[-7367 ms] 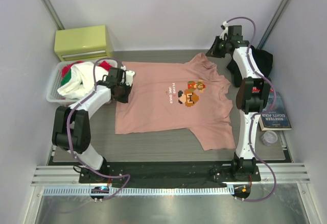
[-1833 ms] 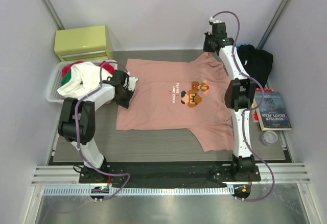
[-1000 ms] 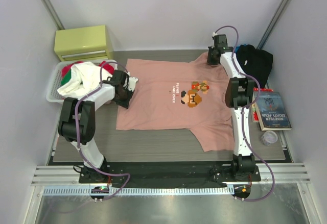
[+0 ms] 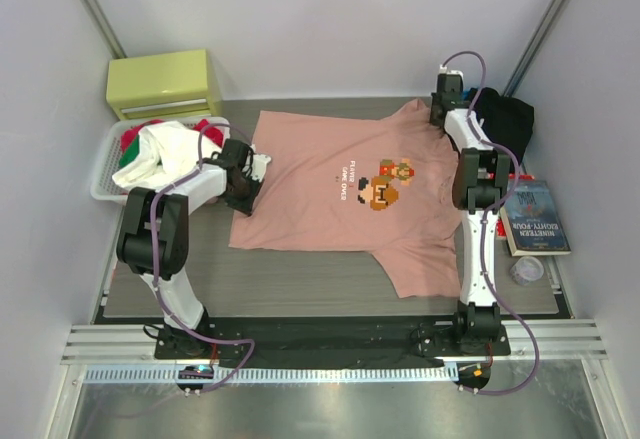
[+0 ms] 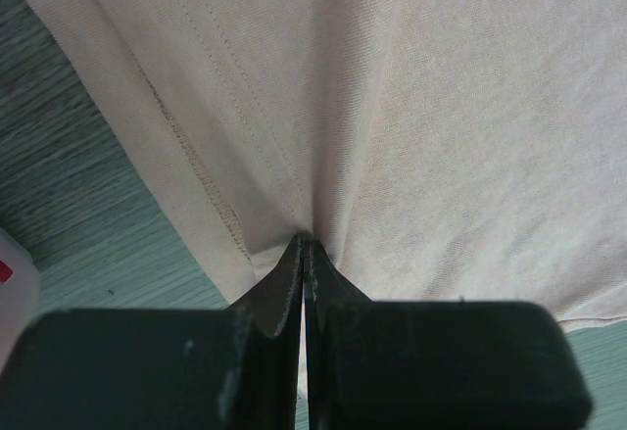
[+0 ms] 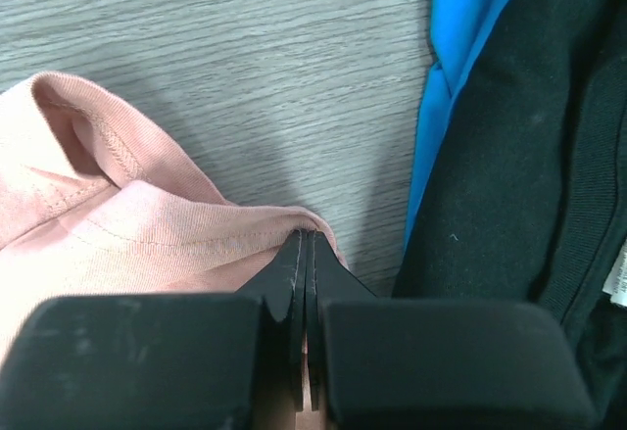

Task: Fold and stack the t-shirts
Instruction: Flatten out the tshirt

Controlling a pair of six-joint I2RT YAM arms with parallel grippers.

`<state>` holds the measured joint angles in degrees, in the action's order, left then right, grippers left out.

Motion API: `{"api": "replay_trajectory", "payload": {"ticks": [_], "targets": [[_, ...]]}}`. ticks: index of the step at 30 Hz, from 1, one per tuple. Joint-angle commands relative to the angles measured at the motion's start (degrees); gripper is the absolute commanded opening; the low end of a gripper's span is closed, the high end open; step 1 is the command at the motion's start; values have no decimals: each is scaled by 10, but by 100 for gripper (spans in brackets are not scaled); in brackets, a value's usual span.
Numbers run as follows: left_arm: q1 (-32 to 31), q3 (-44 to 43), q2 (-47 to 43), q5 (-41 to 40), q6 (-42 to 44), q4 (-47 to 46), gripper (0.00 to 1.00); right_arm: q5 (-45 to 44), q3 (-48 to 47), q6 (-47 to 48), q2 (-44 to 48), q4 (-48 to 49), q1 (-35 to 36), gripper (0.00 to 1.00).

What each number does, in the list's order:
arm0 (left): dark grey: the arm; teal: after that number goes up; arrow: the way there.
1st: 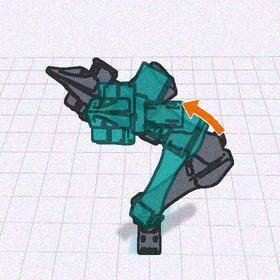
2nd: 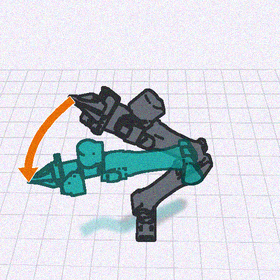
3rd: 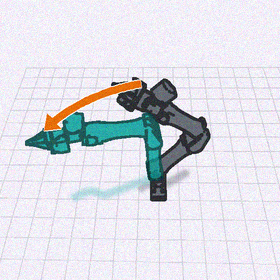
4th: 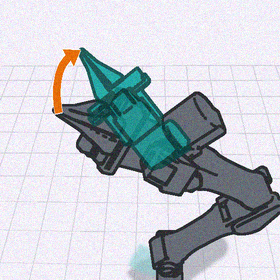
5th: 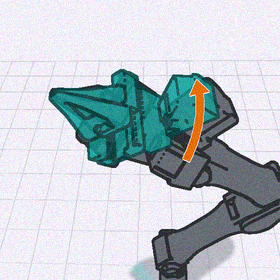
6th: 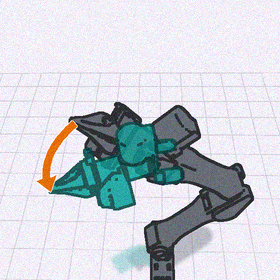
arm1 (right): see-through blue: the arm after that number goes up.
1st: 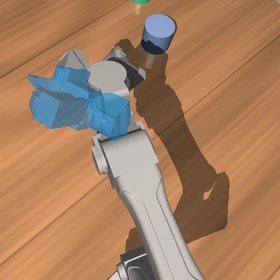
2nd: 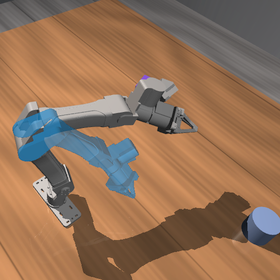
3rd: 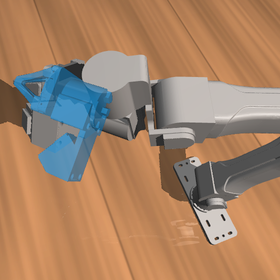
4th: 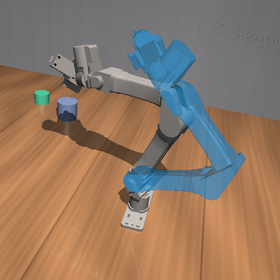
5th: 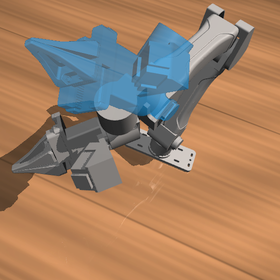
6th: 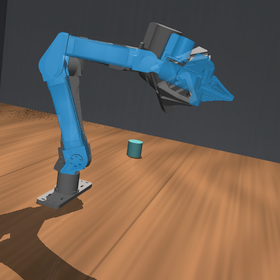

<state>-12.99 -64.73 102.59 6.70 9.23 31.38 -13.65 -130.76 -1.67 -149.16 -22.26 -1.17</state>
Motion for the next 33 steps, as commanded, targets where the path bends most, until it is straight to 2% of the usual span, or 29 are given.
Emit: {"api": "replay_trajectory", "payload": {"ticks": [1, 5, 6, 8, 9, 10, 13, 14, 16, 18, 20, 21, 26, 30, 33], "targets": [[3, -4, -11, 12, 0, 4, 0, -44, 9, 14, 51, 27, 1, 1], [3, 7, -25, 16, 1, -2, 0, -33, 108, 3, 127, 82, 2, 1], [3, 8, -27, 15, 1, -2, 0, -32, 130, 1, 171, 96, 7, 1], [3, 11, -37, 13, 1, -8, 0, -30, 231, 8, 234, 126, 12, 1], [3, 14, -42, 14, -2, -12, 0, -33, 281, 24, 309, 182, 29, 1], [3, 14, -51, 17, -4, -13, 0, -39, 379, 39, 354, 210, 49, 1], [3, 13, -60, 30, -9, -15, 0, -45, 533, 90, 496, 288, 93, 1], [3, 11, -63, 31, -11, -15, 0, -22, 554, 87, 525, 283, 93, 1], [3, 4, -65, 24, -16, -9, 0, 109, 559, 24, 583, 174, 79, 1], [3, 1, -74, 16, -22, -11, 0, 333, 542, -39, 594, 40, 19, 1], [3, 0, -78, 2, -35, -20, 0, 424, 535, -50, 598, -31, -20, 1], [3, -13, -76, -5, -40, -22, 0, 428, 539, -44, 603, -79, -24, 1], [4, -107, -10, -55, -1, -15, 0, 336, 651, 49, 714, -79, -28, 1], [20, -285, 91, -35, -13, 56, 0, 297, 680, 71, 743, -88, -31, 1], [29, -364, 144, -25, -27, 54, 0, 292, 677, 52, 759, -87, -32, 1]]}}
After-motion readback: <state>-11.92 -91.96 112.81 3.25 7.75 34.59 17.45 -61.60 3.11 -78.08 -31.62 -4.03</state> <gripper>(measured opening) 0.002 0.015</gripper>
